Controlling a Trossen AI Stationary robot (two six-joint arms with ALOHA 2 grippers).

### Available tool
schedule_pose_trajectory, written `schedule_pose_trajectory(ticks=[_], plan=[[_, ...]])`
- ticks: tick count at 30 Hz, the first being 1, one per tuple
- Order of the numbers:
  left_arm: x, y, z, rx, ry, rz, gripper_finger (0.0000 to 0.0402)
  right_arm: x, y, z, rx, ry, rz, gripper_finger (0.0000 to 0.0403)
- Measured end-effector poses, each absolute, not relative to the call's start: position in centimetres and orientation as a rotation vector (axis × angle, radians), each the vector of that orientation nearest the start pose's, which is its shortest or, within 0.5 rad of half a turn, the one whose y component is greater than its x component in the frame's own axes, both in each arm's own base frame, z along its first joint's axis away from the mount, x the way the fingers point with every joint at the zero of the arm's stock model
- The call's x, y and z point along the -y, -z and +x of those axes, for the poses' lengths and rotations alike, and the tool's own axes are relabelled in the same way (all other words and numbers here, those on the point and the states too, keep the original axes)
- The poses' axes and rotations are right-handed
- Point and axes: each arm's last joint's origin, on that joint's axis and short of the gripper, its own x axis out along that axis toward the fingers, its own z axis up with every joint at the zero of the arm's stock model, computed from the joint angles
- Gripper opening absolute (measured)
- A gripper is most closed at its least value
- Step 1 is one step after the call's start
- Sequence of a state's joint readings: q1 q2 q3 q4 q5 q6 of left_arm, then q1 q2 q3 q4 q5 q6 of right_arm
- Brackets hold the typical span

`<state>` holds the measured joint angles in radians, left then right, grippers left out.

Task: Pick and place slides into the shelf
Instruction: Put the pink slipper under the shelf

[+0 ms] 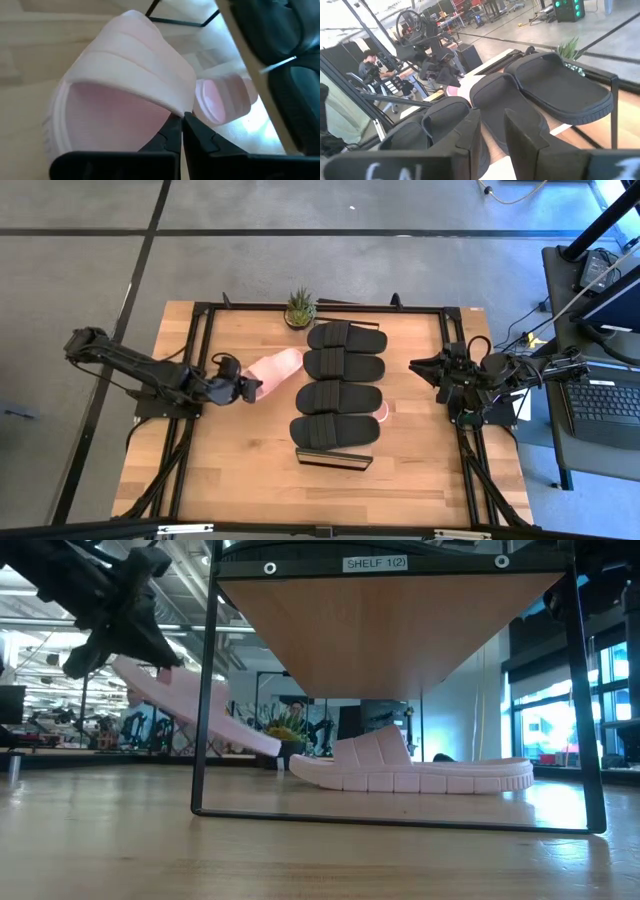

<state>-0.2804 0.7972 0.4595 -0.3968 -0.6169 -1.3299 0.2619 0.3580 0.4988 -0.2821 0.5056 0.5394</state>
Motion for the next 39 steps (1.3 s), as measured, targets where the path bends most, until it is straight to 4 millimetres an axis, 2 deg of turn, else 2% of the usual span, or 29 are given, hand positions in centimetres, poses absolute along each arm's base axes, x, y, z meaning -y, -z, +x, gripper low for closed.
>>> schedule_pose_trajectory(ticks=[7,24,32,39], plan=[[1.8,-21.4,15.7,-0.325,-0.630,-0.912,0.0000,-1.2,-27.7,9.9,-0.057,0.274,0.519,0.0087],[-2.8,-21.6,16.8,-0.401,-0.504,-0.848,0.0000,-1.2,-27.7,9.9,-0.040,0.278,0.636,0.0087],[-5.1,-20.3,18.5,-0.464,-0.430,-0.820,0.0000,-1.2,-28.2,10.0,0.010,0.261,0.667,0.0087],[-7.2,-19.2,20.3,-0.438,-0.326,-0.816,0.0000,-1.2,-28.6,10.0,0.048,0.248,0.685,0.0087]])
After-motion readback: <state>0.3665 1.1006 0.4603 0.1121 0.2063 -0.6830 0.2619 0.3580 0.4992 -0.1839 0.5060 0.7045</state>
